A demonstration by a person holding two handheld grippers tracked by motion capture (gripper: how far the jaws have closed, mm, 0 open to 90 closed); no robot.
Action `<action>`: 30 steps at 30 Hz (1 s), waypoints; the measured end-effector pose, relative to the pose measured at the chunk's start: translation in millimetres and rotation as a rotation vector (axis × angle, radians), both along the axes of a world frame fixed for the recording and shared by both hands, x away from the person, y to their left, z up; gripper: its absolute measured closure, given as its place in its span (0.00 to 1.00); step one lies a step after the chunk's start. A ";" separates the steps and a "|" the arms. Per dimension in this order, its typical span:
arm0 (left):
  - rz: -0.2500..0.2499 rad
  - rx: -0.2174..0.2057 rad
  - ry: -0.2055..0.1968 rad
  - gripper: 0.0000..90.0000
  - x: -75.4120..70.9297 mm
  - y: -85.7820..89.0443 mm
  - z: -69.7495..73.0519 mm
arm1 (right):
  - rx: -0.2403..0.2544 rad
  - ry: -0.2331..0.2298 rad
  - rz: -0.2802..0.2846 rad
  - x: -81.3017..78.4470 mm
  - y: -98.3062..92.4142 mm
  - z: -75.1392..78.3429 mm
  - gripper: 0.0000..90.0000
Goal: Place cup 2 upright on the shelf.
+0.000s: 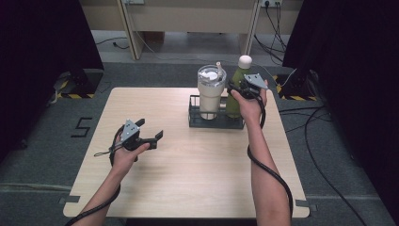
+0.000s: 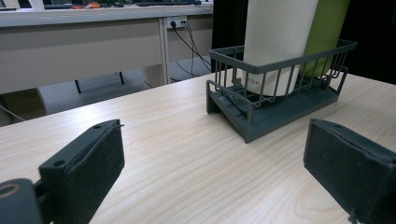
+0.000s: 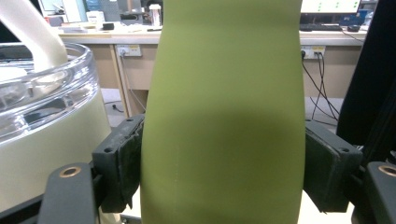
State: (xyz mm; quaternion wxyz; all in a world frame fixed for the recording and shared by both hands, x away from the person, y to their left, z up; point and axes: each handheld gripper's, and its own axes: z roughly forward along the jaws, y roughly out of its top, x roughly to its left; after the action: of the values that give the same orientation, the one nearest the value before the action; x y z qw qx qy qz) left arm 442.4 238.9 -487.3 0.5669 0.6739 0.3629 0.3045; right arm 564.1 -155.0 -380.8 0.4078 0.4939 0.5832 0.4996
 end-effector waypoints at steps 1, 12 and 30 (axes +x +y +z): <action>0.000 0.000 0.000 0.05 -0.1 0.1 0.0 | -0.003 -0.002 0.003 -0.5 0.4 -0.4 0.28; 0.001 -0.002 0.003 0.05 0.0 1.3 -0.5 | -0.003 -0.015 0.006 -3.6 3.9 -3.9 0.27; 0.001 0.001 0.002 0.05 0.5 0.5 -0.7 | -0.041 0.001 0.031 -16.7 -1.1 -10.5 0.11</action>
State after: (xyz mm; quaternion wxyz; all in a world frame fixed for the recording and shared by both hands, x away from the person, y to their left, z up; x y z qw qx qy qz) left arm 442.9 239.4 -488.0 0.5660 0.6743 0.3636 0.3045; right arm 547.4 -156.1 -391.3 0.4098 0.4766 0.6012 0.4935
